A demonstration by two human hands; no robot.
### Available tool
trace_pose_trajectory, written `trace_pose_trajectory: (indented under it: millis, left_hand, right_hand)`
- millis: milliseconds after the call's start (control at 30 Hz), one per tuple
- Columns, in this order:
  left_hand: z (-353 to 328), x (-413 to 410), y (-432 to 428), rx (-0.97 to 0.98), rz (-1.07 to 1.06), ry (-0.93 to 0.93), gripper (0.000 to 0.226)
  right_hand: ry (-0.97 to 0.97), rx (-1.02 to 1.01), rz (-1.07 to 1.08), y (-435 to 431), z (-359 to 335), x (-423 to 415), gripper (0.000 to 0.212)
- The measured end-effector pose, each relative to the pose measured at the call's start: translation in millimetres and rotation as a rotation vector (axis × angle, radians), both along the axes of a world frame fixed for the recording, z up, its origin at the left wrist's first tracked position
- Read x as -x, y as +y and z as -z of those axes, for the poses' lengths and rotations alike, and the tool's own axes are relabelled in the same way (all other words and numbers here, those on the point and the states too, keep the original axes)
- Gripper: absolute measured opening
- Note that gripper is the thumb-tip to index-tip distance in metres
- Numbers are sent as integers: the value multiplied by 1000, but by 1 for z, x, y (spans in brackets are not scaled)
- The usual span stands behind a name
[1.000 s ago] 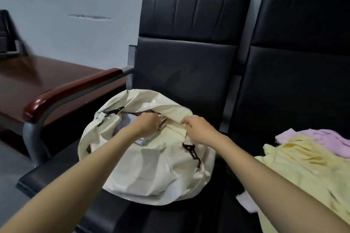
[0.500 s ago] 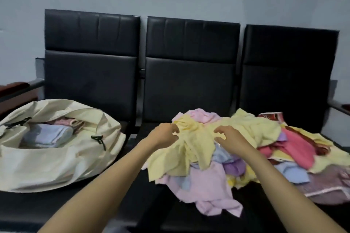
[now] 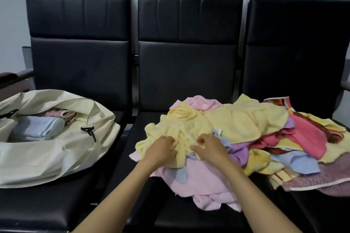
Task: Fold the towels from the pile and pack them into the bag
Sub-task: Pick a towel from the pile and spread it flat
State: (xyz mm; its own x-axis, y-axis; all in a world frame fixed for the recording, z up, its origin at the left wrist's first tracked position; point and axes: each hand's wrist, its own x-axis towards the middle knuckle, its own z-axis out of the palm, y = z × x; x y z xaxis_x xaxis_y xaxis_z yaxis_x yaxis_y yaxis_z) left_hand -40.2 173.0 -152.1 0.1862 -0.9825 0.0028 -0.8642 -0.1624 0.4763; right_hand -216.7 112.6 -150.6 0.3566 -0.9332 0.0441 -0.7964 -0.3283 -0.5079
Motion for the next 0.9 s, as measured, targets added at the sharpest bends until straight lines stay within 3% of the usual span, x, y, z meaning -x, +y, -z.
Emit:
trace_pose_trajectory:
  millis: [133, 167, 233, 300, 367, 433, 467, 567, 667, 733, 800, 900]
  left_hand:
    - [-1, -13, -4, 72, -13, -30, 32]
    - [-5, -18, -5, 97, -66, -26, 29]
    - [-11, -33, -5, 135, -165, 41, 28]
    - [-19, -41, -4, 124, -150, 116, 34]
    - [-33, -28, 2, 159, -14, 247, 47]
    - [-46, 5, 8, 224, 181, 369, 47]
    - [-47, 23, 10, 254, 258, 412, 42]
    - [-38, 56, 7, 309, 238, 567, 32]
    - [-31, 54, -5, 268, 90, 808, 20]
    - [-35, 47, -10, 275, -81, 1017, 13]
    - [-48, 36, -9, 386, -201, 1092, 15]
    - [-67, 23, -1, 536, -103, 833, 14]
  right_hand:
    - [180, 209, 73, -11, -8, -9, 28]
    - [93, 240, 115, -13, -15, -8, 28]
    - [-288, 175, 209, -16, -33, -1, 21]
    - [-731, -36, 202, -13, -54, 6, 15]
    - [-1008, -249, 95, -2, -70, 7, 14]
    - [-1152, -360, -40, 7, -74, 1, 44]
    - [-1206, -376, -90, 11, -76, -3, 49]
    - [-1379, -400, -146, 21, -90, -5, 31]
    - [-1638, -426, -128, 15, -99, 15, 35]
    - [-1569, -309, -46, 11, -94, 28, 42]
    - [-1278, -99, 98, 3, -79, 37, 33]
    - [-735, 160, 136, -5, -62, 39, 2]
